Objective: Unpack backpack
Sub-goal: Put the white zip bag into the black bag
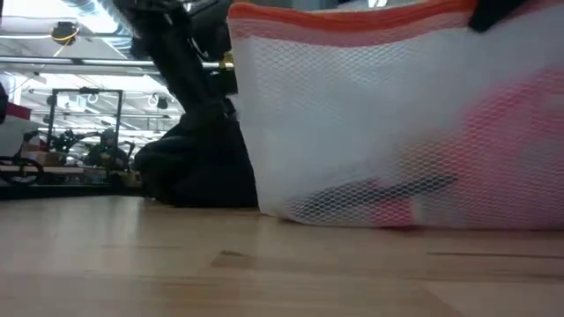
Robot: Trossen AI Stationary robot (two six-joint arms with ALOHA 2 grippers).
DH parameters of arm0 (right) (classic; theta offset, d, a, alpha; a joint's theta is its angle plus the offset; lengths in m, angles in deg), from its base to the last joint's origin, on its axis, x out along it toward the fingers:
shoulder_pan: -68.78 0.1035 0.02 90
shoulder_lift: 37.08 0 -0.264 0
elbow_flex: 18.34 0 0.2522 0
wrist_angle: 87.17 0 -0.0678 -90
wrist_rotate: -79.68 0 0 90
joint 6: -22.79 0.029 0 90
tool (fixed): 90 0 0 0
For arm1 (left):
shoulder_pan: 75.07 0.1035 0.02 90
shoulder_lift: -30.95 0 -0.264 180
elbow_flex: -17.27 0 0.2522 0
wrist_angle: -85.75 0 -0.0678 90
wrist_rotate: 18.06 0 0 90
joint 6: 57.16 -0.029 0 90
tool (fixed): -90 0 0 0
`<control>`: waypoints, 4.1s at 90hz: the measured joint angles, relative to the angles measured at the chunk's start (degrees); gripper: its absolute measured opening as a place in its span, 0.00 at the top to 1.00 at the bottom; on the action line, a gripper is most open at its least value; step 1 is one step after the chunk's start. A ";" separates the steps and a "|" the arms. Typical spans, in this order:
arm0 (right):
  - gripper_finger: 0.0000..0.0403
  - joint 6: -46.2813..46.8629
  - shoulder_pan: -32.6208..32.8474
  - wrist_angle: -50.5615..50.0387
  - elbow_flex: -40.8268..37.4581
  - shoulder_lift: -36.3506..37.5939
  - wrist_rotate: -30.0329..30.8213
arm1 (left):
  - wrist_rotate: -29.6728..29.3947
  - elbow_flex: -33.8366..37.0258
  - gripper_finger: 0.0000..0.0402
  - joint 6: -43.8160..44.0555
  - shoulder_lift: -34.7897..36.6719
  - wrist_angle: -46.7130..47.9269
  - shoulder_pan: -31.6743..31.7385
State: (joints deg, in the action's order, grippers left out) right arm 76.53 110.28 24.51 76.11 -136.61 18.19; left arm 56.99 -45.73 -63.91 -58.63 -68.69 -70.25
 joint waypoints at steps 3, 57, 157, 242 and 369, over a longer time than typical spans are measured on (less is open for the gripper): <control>1.00 0.00 0.00 -0.03 0.00 0.00 0.00 | 1.72 0.51 0.56 -0.59 -0.45 -1.76 0.02; 1.00 2.84 1.49 -2.88 0.22 5.44 10.36 | 1.47 1.19 0.98 0.52 -2.56 -2.19 -2.66; 1.00 0.39 2.71 -12.52 0.31 24.68 49.05 | 8.24 -10.51 0.92 -1.46 4.61 -9.20 -30.72; 1.00 -0.21 2.73 -9.47 0.22 22.68 46.12 | -2.69 -9.98 0.33 17.11 15.74 23.62 -28.27; 1.00 -37.14 2.74 3.05 0.22 22.41 32.39 | -20.11 -10.65 0.99 12.40 5.04 22.37 -18.17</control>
State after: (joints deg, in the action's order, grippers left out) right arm 39.39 113.03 27.56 76.32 -114.20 50.58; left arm 36.88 -56.38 -51.50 -53.59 -46.33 -88.42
